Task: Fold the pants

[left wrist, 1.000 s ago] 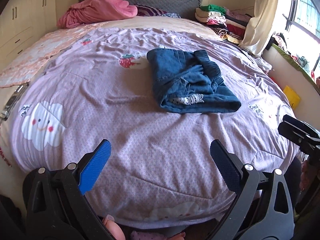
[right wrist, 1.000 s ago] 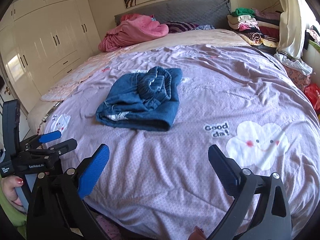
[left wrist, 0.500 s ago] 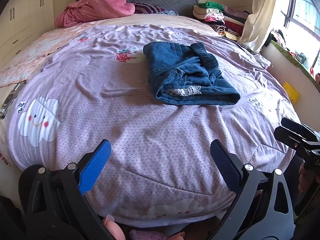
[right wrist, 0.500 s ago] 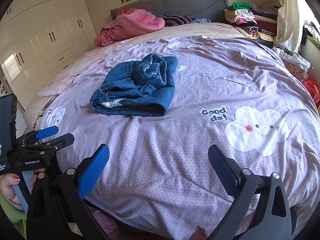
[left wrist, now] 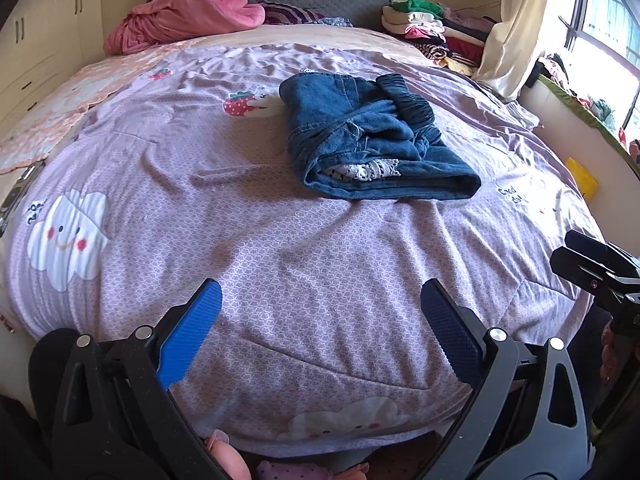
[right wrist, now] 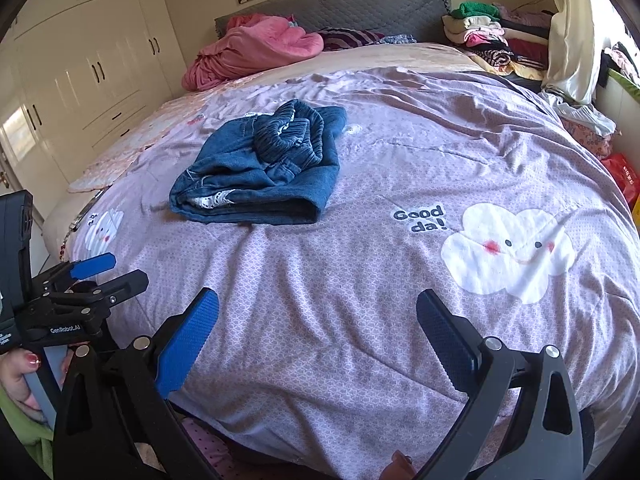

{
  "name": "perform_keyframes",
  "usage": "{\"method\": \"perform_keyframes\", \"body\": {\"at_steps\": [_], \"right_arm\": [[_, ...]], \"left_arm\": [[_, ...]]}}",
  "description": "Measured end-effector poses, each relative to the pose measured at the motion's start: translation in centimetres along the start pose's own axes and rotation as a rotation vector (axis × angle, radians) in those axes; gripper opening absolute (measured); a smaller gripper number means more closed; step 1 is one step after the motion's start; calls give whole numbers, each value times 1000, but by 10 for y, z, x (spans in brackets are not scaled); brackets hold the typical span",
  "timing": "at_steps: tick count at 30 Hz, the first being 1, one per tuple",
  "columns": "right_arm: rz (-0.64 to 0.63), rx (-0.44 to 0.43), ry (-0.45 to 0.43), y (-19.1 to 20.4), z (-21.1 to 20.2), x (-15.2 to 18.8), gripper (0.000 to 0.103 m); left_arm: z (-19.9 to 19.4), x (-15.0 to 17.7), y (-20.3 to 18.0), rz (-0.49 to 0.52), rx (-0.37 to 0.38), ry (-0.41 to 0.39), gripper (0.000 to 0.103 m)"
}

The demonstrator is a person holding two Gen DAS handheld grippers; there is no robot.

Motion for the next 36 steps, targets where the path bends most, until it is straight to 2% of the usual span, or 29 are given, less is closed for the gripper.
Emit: {"method": "perform_keyframes", "body": {"at_steps": [36], "right_arm": [[9,18,-3,1,-5,-2,98]], "left_arm": [[-9,-3,9,-25,-19,-7,93]]}}
Point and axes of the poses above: each gripper's, at about its wrist camera, not at the fingertips, and z roughly the way its jaws point, y to its left, x to its underside, the point moved 5 cm from there along z, roughly the way its jaws point, and after that the axes turned 4 degrees about y, right-handed, at the moved point
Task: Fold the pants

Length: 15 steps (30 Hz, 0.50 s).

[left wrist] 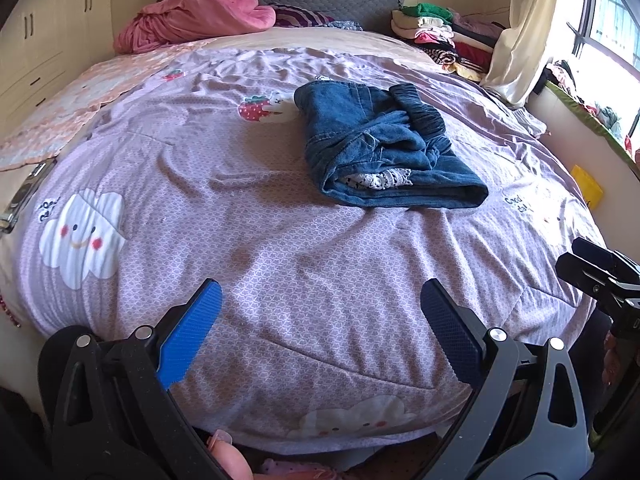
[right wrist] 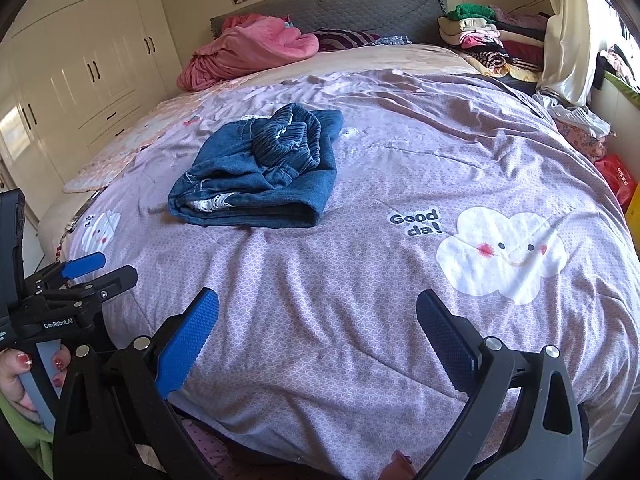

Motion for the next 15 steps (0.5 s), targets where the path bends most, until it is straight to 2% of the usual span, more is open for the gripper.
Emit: {"method": "perform_keyframes", "body": {"at_steps": [15], "right_arm": [[-2,3,1,0,-1,0,98]], "left_arm": [[1,0,1,14,-18,3,93]]}}
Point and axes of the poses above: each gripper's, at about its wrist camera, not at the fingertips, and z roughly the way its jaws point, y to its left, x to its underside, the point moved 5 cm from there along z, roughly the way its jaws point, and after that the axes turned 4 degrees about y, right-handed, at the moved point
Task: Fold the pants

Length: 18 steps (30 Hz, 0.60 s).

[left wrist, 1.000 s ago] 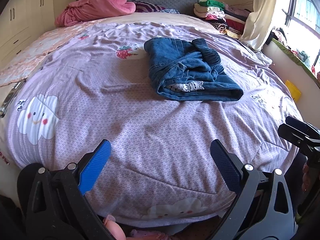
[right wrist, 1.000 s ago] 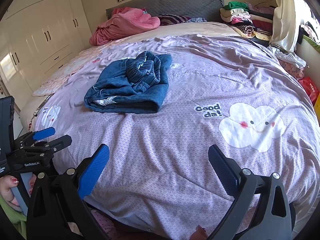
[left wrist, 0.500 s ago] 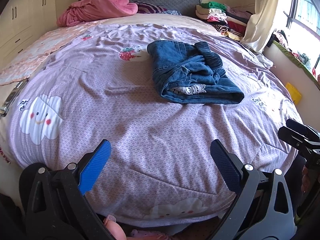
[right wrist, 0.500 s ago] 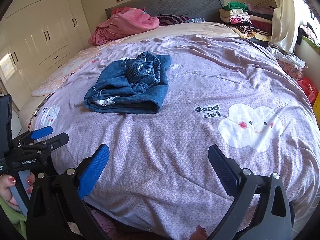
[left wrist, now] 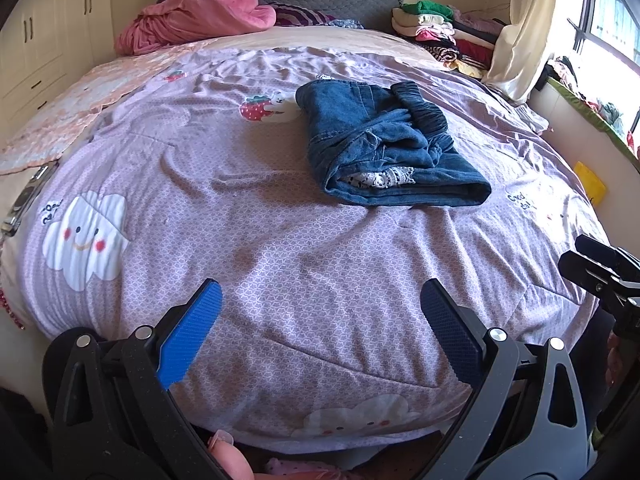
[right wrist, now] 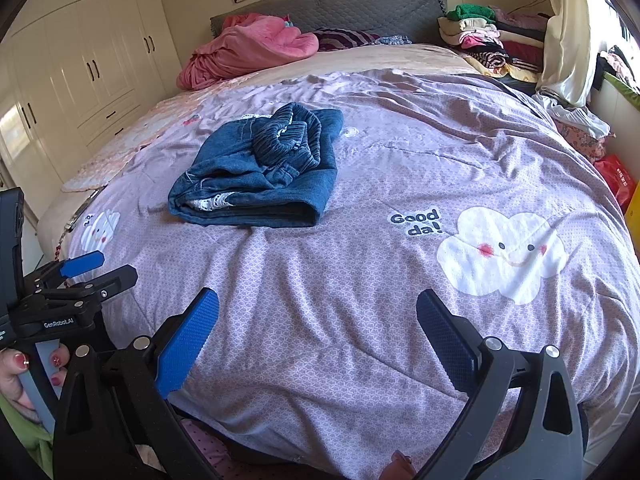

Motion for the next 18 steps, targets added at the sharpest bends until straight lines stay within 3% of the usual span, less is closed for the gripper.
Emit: {"method": "perform_keyframes", "body": {"at_steps": [18], "right_arm": [[-1,4,-2,1,-1,0,98]], "left_arm": [[-1,-1,1,7,-24,3,93]]}}
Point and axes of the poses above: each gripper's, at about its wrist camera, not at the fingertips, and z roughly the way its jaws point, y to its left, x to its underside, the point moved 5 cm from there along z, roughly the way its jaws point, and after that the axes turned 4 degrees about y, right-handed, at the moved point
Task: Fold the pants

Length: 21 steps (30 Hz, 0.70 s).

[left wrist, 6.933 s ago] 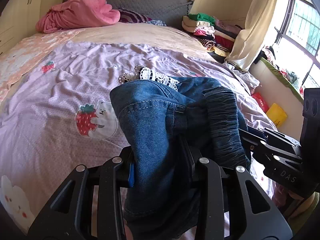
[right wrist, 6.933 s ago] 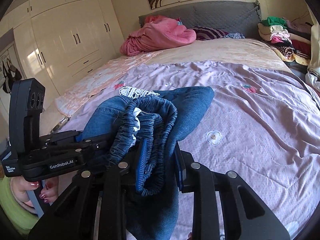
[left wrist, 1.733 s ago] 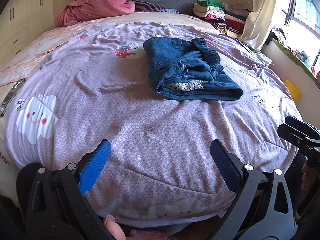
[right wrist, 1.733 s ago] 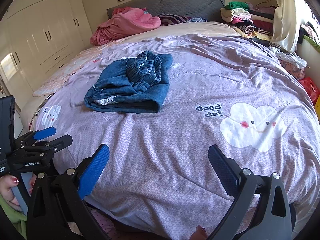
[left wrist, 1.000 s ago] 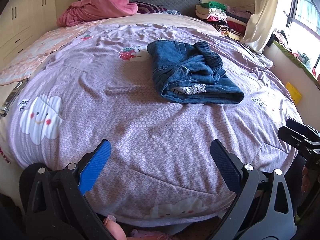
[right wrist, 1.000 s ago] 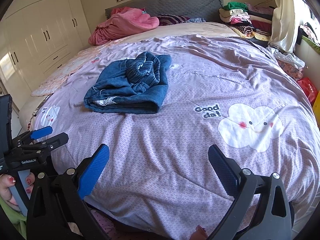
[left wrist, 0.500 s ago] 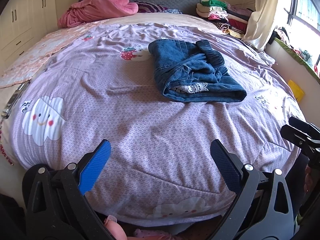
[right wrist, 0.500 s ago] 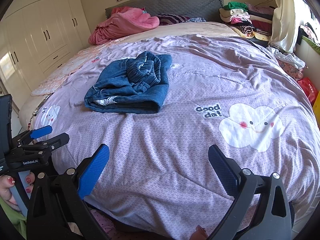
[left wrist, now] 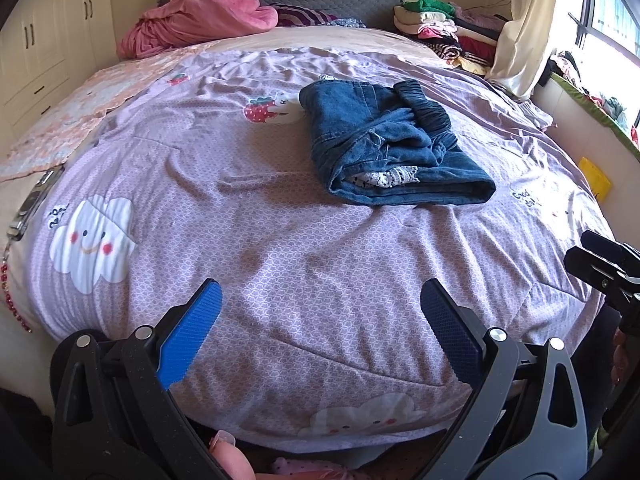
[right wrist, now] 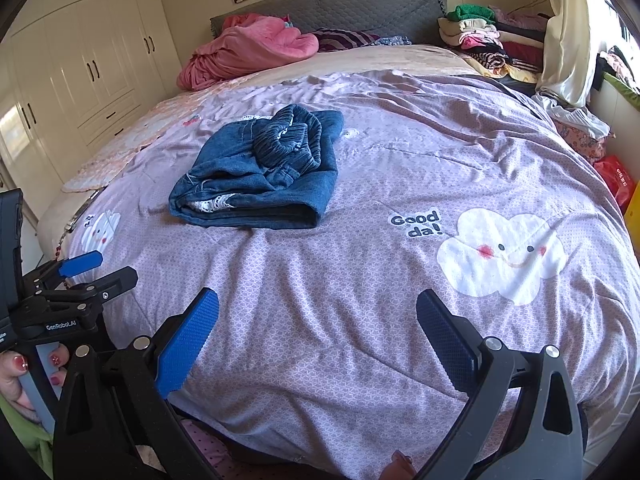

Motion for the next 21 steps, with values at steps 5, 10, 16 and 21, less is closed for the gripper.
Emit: {"method": "perform_keyframes", "body": {"at_steps": [5,10,16,21], "right_arm": [[-2,1,1,1,0,0,98],[-4,3,2,0,1,0,98],[-1,9,13,-2,3,0,98],[16,14,24,-10,7,1,98]], "left_arm": [[0,0,0,2,0,6,93],[1,0,1,1,7,12,93],[2,0,2,7,4,19,93],[6,0,4,7,2,33,93]]}}
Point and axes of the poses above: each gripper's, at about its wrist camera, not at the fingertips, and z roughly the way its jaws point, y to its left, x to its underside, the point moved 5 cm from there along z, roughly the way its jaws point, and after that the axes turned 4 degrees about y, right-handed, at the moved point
